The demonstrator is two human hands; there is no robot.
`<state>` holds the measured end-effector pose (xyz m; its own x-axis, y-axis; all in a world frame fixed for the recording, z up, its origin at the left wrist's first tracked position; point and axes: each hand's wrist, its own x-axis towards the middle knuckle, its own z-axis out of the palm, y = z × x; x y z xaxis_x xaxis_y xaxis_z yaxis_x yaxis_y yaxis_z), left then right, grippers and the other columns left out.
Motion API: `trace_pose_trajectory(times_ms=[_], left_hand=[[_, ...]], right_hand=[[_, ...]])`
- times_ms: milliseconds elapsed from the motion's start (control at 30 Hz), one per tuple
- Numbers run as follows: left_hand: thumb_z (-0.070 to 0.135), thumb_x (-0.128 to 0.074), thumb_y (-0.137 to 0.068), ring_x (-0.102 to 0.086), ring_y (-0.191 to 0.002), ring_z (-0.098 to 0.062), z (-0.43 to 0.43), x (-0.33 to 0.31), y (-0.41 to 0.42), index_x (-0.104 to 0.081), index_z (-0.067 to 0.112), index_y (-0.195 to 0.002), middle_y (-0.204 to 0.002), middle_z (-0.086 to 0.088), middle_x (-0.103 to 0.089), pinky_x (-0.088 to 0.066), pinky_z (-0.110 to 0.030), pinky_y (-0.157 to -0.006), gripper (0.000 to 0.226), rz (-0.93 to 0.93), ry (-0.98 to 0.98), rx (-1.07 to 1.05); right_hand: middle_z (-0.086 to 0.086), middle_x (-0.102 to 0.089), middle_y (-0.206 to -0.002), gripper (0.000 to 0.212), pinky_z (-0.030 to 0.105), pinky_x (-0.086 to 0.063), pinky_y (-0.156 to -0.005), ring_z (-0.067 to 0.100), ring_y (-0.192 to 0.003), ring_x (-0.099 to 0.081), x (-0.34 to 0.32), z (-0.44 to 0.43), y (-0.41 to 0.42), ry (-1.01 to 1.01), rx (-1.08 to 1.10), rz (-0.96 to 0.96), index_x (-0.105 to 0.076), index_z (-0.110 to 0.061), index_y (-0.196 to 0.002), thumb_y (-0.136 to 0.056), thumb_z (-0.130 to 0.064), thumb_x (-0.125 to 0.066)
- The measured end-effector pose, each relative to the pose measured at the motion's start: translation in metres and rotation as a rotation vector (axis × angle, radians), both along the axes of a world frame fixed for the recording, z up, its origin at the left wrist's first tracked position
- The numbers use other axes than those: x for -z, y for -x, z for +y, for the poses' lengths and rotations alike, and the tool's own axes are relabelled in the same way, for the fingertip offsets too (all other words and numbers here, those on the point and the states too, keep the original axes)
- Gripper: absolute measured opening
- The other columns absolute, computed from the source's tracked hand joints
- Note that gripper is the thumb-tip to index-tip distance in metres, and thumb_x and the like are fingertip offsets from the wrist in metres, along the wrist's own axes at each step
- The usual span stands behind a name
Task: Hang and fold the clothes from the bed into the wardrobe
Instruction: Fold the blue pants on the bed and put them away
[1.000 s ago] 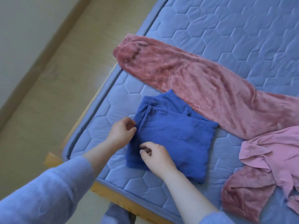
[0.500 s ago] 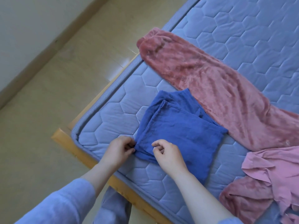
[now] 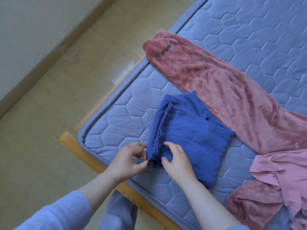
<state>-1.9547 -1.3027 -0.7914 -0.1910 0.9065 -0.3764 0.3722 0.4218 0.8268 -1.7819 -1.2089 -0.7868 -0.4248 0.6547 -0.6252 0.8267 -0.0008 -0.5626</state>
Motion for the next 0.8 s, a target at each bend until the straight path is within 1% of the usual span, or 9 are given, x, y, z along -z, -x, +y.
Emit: trace_pose_trajectory(times_ms=[100,200,300,367,433,500,667,733,800], left_hand=[[0.005,-0.073,-0.072,-0.050,-0.120,0.009,0.001,0.004,-0.002,-0.062,0.016,-0.063,-0.096,0.013,-0.065,-0.051,-0.016,-0.079,0.019,0.003,-0.008,-0.012],[0.009,-0.074,-0.073,-0.060,-0.107,0.004,0.001,0.007,-0.003,-0.061,0.018,-0.064,-0.091,0.013,-0.064,-0.052,-0.018,-0.074,0.018,0.011,0.008,0.019],[0.014,-0.075,-0.074,-0.064,-0.076,-0.003,0.002,0.010,-0.002,-0.063,0.020,-0.069,-0.089,0.012,-0.062,-0.052,-0.021,-0.069,0.014,0.016,0.002,0.042],[0.017,-0.075,-0.073,-0.061,-0.071,-0.006,0.003,0.011,-0.001,-0.062,0.022,-0.073,-0.081,0.012,-0.060,-0.051,-0.023,-0.067,0.014,0.032,-0.009,0.035],[0.022,-0.076,-0.072,-0.058,-0.070,-0.007,0.003,0.011,0.000,-0.059,0.024,-0.078,-0.077,0.013,-0.058,-0.049,-0.027,-0.067,0.019,0.066,-0.012,0.013],[0.026,-0.077,-0.069,-0.056,-0.069,-0.008,0.001,0.011,-0.001,-0.053,0.027,-0.082,-0.076,0.014,-0.057,-0.047,-0.027,-0.065,0.027,0.059,-0.003,-0.030],[0.015,-0.070,-0.075,-0.054,-0.058,-0.009,-0.012,0.009,-0.011,-0.054,0.028,-0.083,-0.066,0.010,-0.059,-0.044,-0.021,-0.058,0.023,-0.075,0.014,-0.104],[0.011,-0.065,-0.074,-0.054,-0.057,-0.008,-0.020,0.009,-0.016,-0.057,0.026,-0.075,-0.063,0.009,-0.058,-0.044,-0.022,-0.058,0.017,-0.070,0.030,-0.148],[0.013,-0.066,-0.075,-0.054,-0.062,-0.009,-0.025,0.010,-0.019,-0.058,0.026,-0.077,-0.067,0.009,-0.057,-0.046,-0.025,-0.060,0.016,-0.038,0.051,-0.199]], right_hand=[[-0.005,-0.056,-0.122,0.035,0.031,-0.045,-0.094,0.011,-0.108,-0.054,-0.001,0.005,0.006,-0.068,0.072,0.028,-0.058,-0.024,-0.123,-0.089,-0.019,-0.056],[-0.006,-0.063,-0.094,0.014,0.035,-0.049,-0.084,0.012,-0.085,-0.059,-0.004,0.028,0.032,-0.176,0.238,0.056,-0.064,-0.022,-0.097,-0.089,-0.032,-0.058],[-0.006,-0.061,-0.076,0.035,0.036,-0.045,-0.070,0.018,-0.080,-0.056,-0.001,0.061,0.070,-0.123,0.168,-0.036,-0.057,-0.019,-0.078,-0.088,-0.052,-0.055],[-0.004,-0.055,-0.066,0.045,0.033,-0.037,-0.058,0.021,-0.072,-0.052,0.006,0.075,0.090,-0.091,0.018,-0.159,-0.043,-0.020,-0.061,-0.089,-0.053,-0.053],[0.003,-0.055,-0.073,0.040,0.031,-0.036,-0.061,0.025,-0.076,-0.052,0.015,0.084,0.101,-0.085,-0.090,-0.247,-0.036,-0.019,-0.058,-0.091,-0.036,-0.052],[0.008,-0.059,-0.077,0.031,0.032,-0.038,-0.062,0.028,-0.079,-0.054,0.018,0.090,0.105,-0.071,-0.065,-0.204,-0.041,-0.015,-0.059,-0.087,-0.023,-0.051],[0.025,-0.065,-0.077,0.031,0.046,-0.050,-0.069,0.040,-0.077,-0.061,0.019,0.104,0.097,-0.104,0.306,0.028,-0.053,0.009,-0.069,-0.086,-0.017,-0.050],[0.018,-0.065,-0.069,0.028,0.039,-0.053,-0.060,0.034,-0.064,-0.059,0.023,0.106,0.094,0.008,0.306,0.043,-0.056,0.005,-0.068,-0.087,-0.015,-0.051],[0.006,-0.062,-0.060,0.027,0.023,-0.047,-0.046,0.017,-0.051,-0.054,0.028,0.100,0.093,0.146,0.281,0.058,-0.058,-0.007,-0.065,-0.090,-0.014,-0.051]])
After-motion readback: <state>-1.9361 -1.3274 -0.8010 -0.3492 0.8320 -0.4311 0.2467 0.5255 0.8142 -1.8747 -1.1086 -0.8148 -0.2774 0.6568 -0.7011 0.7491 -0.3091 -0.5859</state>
